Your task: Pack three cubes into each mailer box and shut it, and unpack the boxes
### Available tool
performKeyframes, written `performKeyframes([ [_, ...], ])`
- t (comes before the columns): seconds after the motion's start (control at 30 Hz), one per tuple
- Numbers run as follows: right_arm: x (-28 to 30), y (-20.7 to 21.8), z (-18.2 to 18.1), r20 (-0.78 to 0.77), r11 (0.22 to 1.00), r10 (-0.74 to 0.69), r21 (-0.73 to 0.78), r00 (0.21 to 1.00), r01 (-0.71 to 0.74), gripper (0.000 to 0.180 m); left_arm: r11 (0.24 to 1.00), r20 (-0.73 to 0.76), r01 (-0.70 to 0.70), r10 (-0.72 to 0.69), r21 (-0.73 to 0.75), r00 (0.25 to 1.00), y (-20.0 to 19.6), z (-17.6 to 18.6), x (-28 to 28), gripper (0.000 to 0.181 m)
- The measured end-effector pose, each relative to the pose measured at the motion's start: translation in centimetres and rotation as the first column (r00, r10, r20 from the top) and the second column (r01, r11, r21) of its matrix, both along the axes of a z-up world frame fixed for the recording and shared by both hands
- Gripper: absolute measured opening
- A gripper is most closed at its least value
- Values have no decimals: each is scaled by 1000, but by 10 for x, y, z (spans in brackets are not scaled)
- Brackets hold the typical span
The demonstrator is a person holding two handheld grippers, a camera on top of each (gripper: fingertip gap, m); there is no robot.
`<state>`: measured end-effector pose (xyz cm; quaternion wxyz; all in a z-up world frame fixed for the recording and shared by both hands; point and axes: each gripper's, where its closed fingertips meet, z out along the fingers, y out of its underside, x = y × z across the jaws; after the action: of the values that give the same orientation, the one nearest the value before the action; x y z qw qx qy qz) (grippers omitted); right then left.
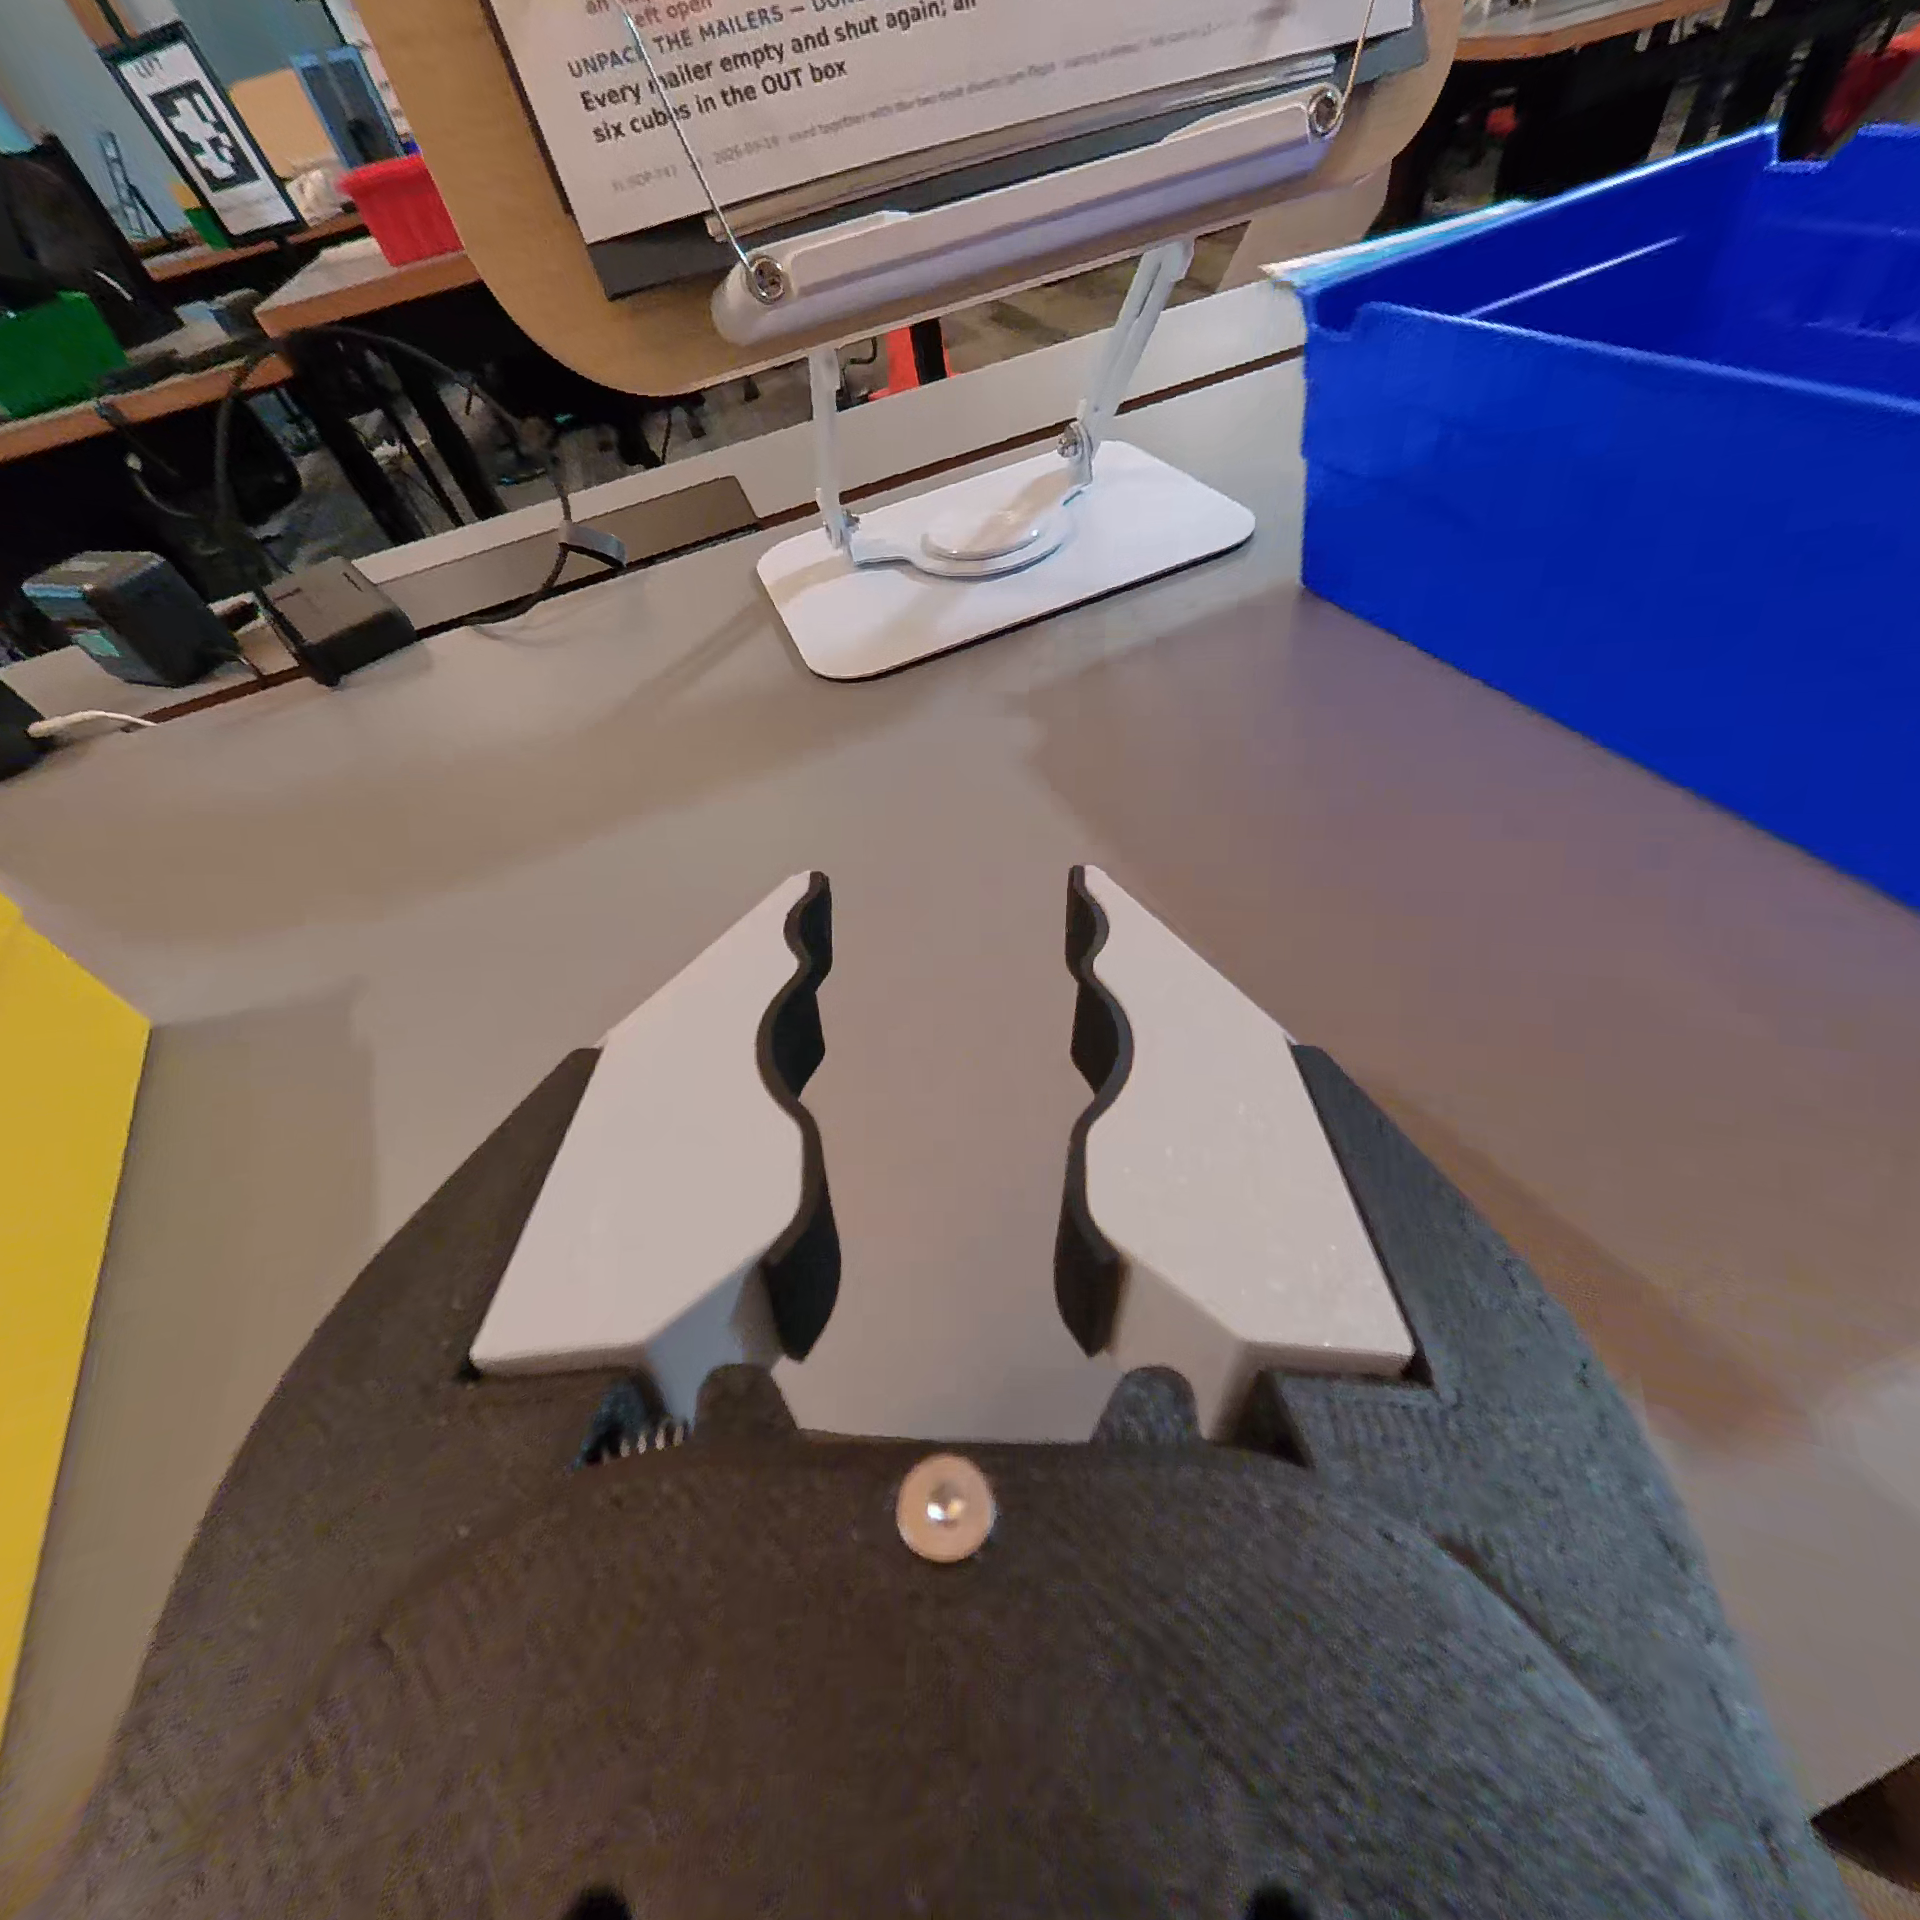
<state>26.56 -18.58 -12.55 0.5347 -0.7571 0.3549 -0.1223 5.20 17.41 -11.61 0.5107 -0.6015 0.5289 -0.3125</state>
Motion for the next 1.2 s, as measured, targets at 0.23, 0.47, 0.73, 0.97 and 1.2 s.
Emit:
performKeyframes([
  [0.23,28,-60,0,-18,996,-89,11,996,89,4,1000,30,-8,8,26,1000,11,6,-4,42],
  [0.47,49,-89,0,7,992,-126,13,992,126,4,997,46,-39,43,-68,998,32,6,-7,41],
  [0.73,64,-123,3,20,967,-250,46,968,249,3,996,34,-52,55,-78,998,41,3,-10,43],
  [0.97,69,-129,1,20,963,-267,47,964,266,4,985,46,-23,31,-168,998,38,2,-8,52],
  [1.2,69,-132,2,26,960,-277,46,960,276,4,986,61,-43,53,-164,997,51,5,-13,55],
])
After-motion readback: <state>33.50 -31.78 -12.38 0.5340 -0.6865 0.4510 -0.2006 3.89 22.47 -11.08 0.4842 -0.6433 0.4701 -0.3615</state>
